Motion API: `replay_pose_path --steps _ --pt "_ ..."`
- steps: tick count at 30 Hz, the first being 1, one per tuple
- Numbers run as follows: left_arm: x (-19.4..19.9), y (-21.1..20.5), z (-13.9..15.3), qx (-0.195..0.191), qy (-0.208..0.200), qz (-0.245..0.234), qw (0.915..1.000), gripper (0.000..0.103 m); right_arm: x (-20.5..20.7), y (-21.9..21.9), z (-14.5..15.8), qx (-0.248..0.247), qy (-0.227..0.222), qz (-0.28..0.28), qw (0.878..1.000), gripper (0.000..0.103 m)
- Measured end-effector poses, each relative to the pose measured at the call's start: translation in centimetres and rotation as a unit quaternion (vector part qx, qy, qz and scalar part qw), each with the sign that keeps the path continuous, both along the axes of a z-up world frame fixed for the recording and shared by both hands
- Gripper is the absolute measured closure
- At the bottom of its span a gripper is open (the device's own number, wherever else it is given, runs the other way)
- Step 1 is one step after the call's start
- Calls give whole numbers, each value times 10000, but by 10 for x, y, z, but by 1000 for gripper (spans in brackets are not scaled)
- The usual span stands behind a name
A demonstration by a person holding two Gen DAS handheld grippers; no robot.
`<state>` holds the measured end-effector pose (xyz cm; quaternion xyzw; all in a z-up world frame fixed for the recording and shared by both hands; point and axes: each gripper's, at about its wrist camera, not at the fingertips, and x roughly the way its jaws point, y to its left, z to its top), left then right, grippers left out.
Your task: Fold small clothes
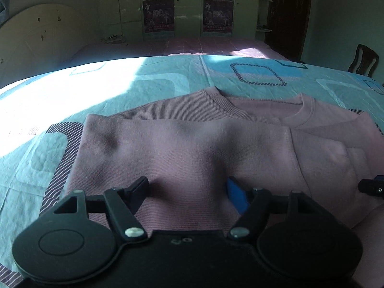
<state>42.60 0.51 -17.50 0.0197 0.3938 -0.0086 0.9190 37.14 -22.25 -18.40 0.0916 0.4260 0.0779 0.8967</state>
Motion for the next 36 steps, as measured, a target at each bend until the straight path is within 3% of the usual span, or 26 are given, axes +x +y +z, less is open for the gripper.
replay_pose_path --steps 1,6,7,8,13,16,24,29,30,31,32,36 --pt "1 -1 0 11 3 9 10000 31 -1 0 0 31 7 5 10000 55" --pt "1 -4 -1 49 -18 83 10000 30 -5 6 1 28 4 141 9999 74" --pt "0 -5 -1 54 -27 95 9999 30 -5 8 1 26 -23 182 9998 89" --pt "-1 -4 0 49 -29 108 9999 30 -5 9 2 -7 -51 212 9998 96" --pt "-10 -3 4 2 -41 167 9999 30 -11 9 16 -466 -580 162 9971 96" --pt "-13 -4 -1 106 -97 195 9997 24 0 8 -3 -595 -181 256 9977 96" --pt "-20 -8 10 150 -67 207 9997 26 -14 -1 18 -316 -535 151 9980 95" --pt "-36 -15 26 75 -164 110 9998 26 -29 11 33 -270 -691 446 9962 90" --pt "-39 -17 29 67 -175 93 9998 26 -33 14 34 -235 -688 509 9961 77" --pt "-44 -19 33 37 -179 68 9998 26 -37 16 35 -178 -692 552 9959 54" --pt "-49 -21 36 -10 -186 34 9998 26 -41 17 36 -127 -721 573 9957 47" --pt "-71 -30 44 -56 -193 -115 9997 26 -62 28 37 -59 -697 834 9941 46"
